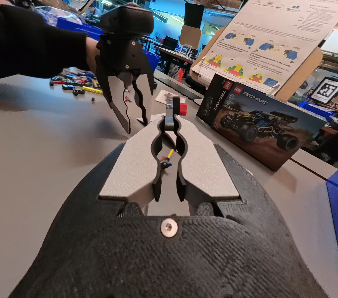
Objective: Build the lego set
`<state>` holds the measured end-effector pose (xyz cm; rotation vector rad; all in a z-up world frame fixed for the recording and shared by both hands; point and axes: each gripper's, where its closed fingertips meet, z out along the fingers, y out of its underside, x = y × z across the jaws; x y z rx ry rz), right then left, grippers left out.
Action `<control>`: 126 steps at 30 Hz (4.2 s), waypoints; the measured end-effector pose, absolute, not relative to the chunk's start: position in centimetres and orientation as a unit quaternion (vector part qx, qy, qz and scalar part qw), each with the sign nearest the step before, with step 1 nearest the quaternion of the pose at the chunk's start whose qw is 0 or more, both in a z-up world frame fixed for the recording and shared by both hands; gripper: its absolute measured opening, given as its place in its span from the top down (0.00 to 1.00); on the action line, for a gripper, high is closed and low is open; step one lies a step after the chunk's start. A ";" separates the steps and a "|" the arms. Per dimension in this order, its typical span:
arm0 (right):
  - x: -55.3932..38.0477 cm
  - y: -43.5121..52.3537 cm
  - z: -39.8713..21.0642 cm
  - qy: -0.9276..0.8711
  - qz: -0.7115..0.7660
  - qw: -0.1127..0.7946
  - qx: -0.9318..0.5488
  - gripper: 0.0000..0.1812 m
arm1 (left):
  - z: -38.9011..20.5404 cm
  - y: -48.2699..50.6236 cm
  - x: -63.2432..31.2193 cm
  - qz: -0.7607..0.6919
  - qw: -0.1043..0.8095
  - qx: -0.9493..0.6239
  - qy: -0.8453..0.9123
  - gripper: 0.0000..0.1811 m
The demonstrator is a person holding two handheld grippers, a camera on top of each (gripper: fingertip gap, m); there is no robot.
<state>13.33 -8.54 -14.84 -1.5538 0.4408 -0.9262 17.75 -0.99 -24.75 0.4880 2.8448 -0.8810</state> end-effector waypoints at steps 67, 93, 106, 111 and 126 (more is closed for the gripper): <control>13.3 -7.3 -14.9 0.152 -0.509 0.506 -0.679 0.96 | -16.5 -5.4 13.0 -0.611 -0.161 -0.253 0.733 0.99; 12.9 -7.2 -13.8 0.190 -0.446 0.561 -0.671 0.97 | -14.9 -6.3 13.1 -0.653 0.007 -0.140 0.744 0.91; 10.1 -5.8 -13.3 0.135 -0.267 0.701 -0.647 0.97 | -15.4 -5.6 10.6 -0.640 0.020 -0.007 0.768 0.73; 8.7 -4.7 -13.4 0.096 -0.215 0.712 -0.661 0.97 | -14.9 -5.2 9.7 -0.653 0.021 0.032 0.757 0.77; 8.1 -4.3 -14.3 0.057 -0.236 0.671 -0.701 0.97 | -14.3 -4.7 9.6 -0.653 0.088 0.080 0.748 0.80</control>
